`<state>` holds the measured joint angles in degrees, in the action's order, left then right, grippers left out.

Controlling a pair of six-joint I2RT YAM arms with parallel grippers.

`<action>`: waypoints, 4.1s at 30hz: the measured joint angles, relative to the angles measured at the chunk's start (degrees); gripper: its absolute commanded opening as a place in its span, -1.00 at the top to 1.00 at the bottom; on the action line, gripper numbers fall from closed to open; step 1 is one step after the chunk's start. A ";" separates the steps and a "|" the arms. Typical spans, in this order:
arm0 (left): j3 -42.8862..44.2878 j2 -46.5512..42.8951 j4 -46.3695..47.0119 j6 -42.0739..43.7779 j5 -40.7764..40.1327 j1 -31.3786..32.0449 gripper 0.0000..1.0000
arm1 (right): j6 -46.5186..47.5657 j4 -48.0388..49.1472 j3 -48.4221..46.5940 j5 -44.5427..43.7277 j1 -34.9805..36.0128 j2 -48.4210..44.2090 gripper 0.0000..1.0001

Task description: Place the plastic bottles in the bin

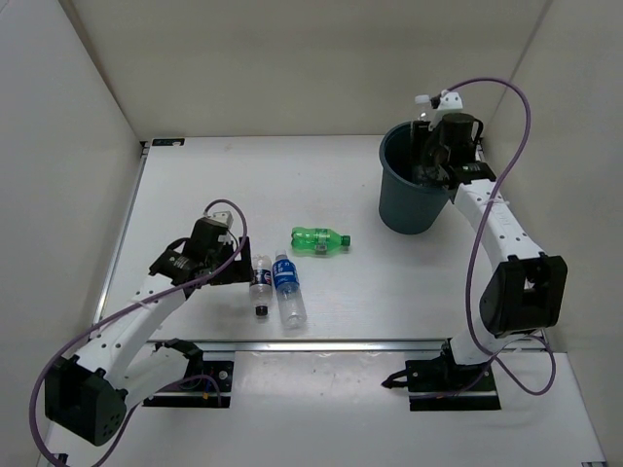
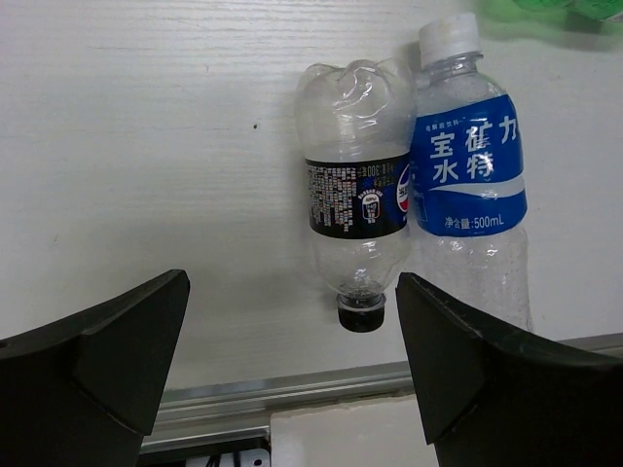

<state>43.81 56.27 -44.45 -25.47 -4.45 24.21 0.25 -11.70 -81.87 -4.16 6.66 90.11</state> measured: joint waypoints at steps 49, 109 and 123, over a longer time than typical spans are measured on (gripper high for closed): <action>7.65 16.35 14.19 0.81 3.50 4.07 0.16 | -9.66 -17.94 21.11 -0.28 4.74 -40.26 -0.99; 6.36 -3.63 0.79 -11.19 -5.07 3.69 -0.97 | -2.73 -18.27 23.21 9.75 29.18 -23.41 -0.98; -3.50 -22.40 -15.50 -18.08 -3.89 1.42 -0.97 | 13.73 -12.28 9.79 16.17 31.28 9.42 -0.99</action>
<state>40.32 33.87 -59.94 -43.55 -8.34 25.63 13.98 -23.99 -72.07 12.01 37.93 99.53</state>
